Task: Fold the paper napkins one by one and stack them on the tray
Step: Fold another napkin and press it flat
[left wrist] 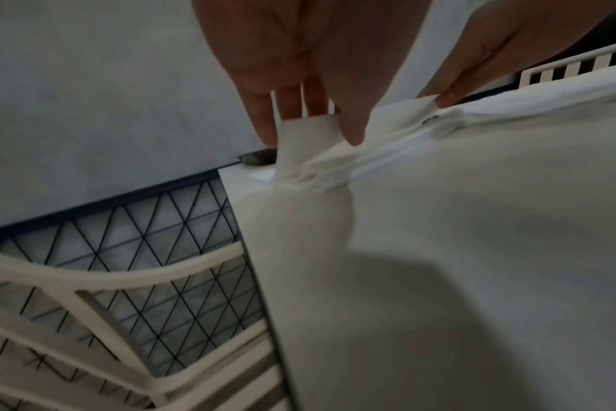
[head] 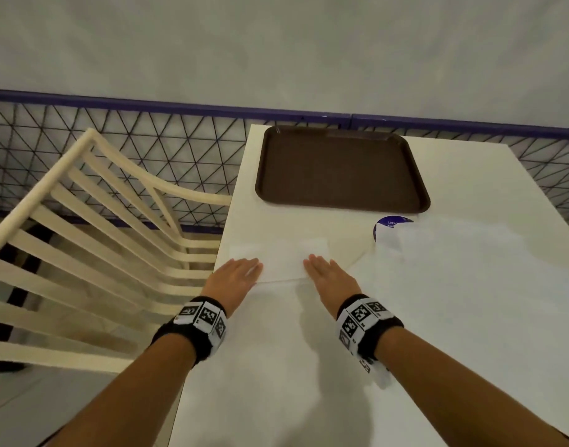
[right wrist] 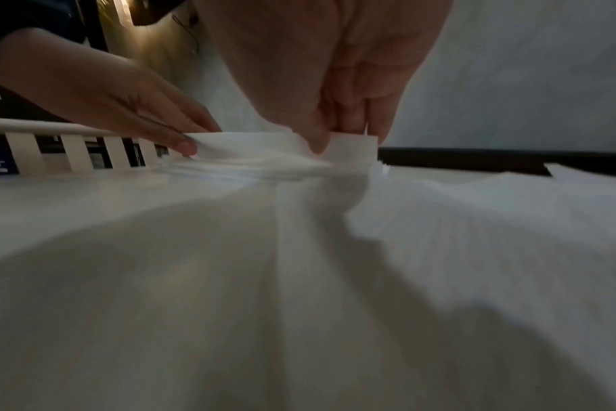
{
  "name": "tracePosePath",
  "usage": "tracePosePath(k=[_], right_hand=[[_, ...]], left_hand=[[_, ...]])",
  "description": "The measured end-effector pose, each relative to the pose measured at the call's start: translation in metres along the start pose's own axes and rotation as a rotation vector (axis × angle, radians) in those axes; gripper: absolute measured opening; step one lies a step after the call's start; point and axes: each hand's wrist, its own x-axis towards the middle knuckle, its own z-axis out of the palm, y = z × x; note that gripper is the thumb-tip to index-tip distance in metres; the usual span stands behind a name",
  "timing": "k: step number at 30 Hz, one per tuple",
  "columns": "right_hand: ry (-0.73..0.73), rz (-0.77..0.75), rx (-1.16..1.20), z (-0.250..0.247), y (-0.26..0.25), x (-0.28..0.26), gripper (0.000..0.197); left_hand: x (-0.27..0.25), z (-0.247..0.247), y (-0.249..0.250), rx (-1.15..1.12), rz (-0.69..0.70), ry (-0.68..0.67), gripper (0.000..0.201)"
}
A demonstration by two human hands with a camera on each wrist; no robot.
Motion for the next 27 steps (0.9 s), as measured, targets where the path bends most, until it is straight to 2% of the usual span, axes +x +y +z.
tracePosePath(k=[7,10,12,14,18,20,24,26,27], right_hand=[[-0.024,0.045,0.049,0.014,-0.003,0.0,0.06],[-0.029,0.071,0.067,0.015,-0.001,0.002,0.06],[-0.073,0.077,0.073,0.016,-0.001,0.001,0.06],[-0.085,0.084,0.077,0.017,0.001,-0.002,0.056],[-0.007,0.155,0.176,0.017,0.022,-0.025,0.051],[0.032,0.242,0.249,0.018,0.042,-0.05,0.051],[0.072,0.487,0.347,0.033,0.083,-0.113,0.056],[0.04,0.561,0.366,0.046,0.093,-0.139,0.062],[0.012,0.589,0.393,0.053,0.097,-0.152,0.066]], left_hand=[[-0.003,0.025,-0.001,-0.101,-0.1,-0.048,0.071],[-0.003,0.009,0.002,-0.133,-0.107,-0.052,0.061],[-0.003,0.0,0.006,-0.122,-0.111,-0.178,0.053],[-0.003,-0.007,0.009,-0.1,-0.134,-0.237,0.054],[0.008,-0.021,0.023,-0.061,-0.156,-0.144,0.054],[0.014,-0.029,0.04,-0.123,-0.108,-0.077,0.05],[0.037,-0.045,0.087,-0.164,0.112,0.009,0.049],[0.047,-0.051,0.116,-0.259,0.163,-0.046,0.049],[0.053,-0.052,0.132,-0.236,0.196,-0.099,0.049]])
